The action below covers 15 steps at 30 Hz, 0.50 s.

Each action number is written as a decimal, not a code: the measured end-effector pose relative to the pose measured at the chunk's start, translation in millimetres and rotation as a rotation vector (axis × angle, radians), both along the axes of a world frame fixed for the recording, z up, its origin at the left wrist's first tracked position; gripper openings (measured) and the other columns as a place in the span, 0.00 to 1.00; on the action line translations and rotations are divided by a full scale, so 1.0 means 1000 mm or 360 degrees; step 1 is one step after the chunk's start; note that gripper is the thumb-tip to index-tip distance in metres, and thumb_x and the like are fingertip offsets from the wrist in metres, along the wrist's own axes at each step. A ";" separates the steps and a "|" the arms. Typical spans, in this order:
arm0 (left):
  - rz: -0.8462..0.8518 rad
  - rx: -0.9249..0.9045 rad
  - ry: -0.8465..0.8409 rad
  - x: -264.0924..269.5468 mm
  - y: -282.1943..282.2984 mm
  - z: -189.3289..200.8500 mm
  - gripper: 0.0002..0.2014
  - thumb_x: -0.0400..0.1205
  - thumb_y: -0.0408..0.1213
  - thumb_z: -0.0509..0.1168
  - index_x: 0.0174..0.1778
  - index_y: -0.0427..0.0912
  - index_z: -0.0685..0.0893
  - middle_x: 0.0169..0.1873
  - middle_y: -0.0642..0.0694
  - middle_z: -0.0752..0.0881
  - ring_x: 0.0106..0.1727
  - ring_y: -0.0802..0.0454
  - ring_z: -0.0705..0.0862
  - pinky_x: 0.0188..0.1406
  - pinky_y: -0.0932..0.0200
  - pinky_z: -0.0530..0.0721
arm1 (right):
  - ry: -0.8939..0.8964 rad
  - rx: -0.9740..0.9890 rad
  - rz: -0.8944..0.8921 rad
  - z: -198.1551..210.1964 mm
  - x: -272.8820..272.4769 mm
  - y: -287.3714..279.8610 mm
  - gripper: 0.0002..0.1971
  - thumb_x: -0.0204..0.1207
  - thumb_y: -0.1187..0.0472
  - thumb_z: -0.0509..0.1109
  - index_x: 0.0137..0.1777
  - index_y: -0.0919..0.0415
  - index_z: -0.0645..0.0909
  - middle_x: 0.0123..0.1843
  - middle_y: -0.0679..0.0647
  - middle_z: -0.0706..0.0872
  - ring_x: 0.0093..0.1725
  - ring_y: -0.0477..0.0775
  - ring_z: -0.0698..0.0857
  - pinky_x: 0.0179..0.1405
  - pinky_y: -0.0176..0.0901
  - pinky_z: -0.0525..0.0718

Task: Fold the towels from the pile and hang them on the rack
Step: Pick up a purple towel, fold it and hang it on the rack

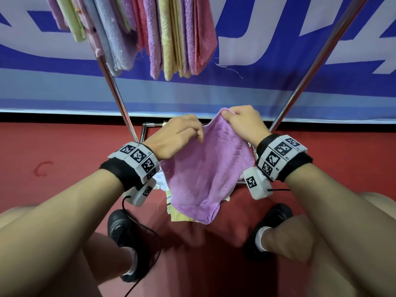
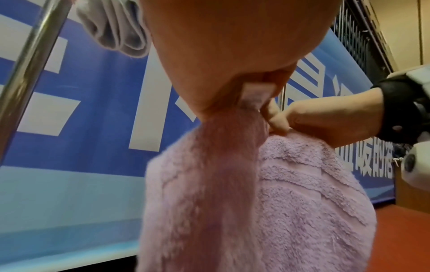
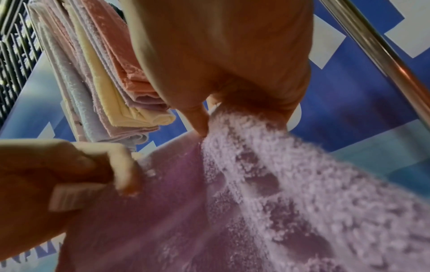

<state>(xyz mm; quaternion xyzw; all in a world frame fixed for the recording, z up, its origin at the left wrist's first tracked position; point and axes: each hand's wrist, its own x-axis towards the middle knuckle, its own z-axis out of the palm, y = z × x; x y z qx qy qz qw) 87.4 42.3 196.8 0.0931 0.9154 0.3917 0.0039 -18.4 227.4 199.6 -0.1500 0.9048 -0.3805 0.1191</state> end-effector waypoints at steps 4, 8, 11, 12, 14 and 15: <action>0.0226 0.0141 -0.0262 -0.003 -0.003 0.001 0.19 0.71 0.29 0.61 0.50 0.46 0.92 0.32 0.53 0.88 0.30 0.58 0.81 0.36 0.60 0.81 | -0.0003 0.0010 -0.0002 0.002 0.001 0.000 0.22 0.86 0.51 0.64 0.30 0.55 0.66 0.30 0.55 0.69 0.33 0.55 0.67 0.34 0.50 0.64; 0.0328 -0.0001 -0.0125 -0.005 -0.002 -0.008 0.24 0.68 0.20 0.72 0.57 0.47 0.92 0.47 0.50 0.90 0.35 0.58 0.83 0.39 0.68 0.79 | 0.0000 0.0036 0.0044 0.001 0.006 -0.002 0.23 0.85 0.53 0.65 0.29 0.55 0.63 0.31 0.56 0.68 0.34 0.55 0.67 0.34 0.50 0.63; 0.0530 -0.0095 -0.0059 -0.005 0.004 -0.017 0.25 0.69 0.26 0.76 0.64 0.46 0.89 0.47 0.53 0.85 0.43 0.56 0.81 0.43 0.79 0.71 | -0.0010 0.0023 0.0082 0.000 0.017 -0.007 0.25 0.84 0.56 0.66 0.27 0.55 0.61 0.27 0.53 0.65 0.31 0.53 0.64 0.32 0.49 0.62; 0.0599 -0.0132 -0.0055 -0.006 0.006 -0.020 0.26 0.70 0.28 0.77 0.65 0.46 0.88 0.46 0.53 0.84 0.44 0.56 0.81 0.44 0.77 0.70 | -0.0011 0.0012 0.0096 -0.002 0.021 -0.009 0.25 0.83 0.57 0.67 0.26 0.56 0.61 0.26 0.52 0.64 0.29 0.53 0.63 0.31 0.48 0.62; 0.0699 -0.0126 -0.0099 -0.006 0.012 -0.021 0.25 0.72 0.29 0.76 0.67 0.46 0.88 0.45 0.50 0.87 0.43 0.55 0.81 0.45 0.73 0.70 | 0.0027 0.0016 0.0140 -0.007 0.031 -0.014 0.21 0.83 0.60 0.67 0.26 0.58 0.74 0.23 0.49 0.69 0.26 0.51 0.67 0.30 0.46 0.67; 0.0709 -0.0071 -0.0145 -0.007 0.016 -0.021 0.24 0.74 0.28 0.73 0.67 0.46 0.88 0.46 0.48 0.89 0.41 0.55 0.82 0.44 0.70 0.73 | 0.0022 -0.0011 0.0167 -0.010 0.035 -0.016 0.15 0.83 0.61 0.68 0.33 0.57 0.84 0.25 0.49 0.78 0.26 0.50 0.75 0.29 0.43 0.73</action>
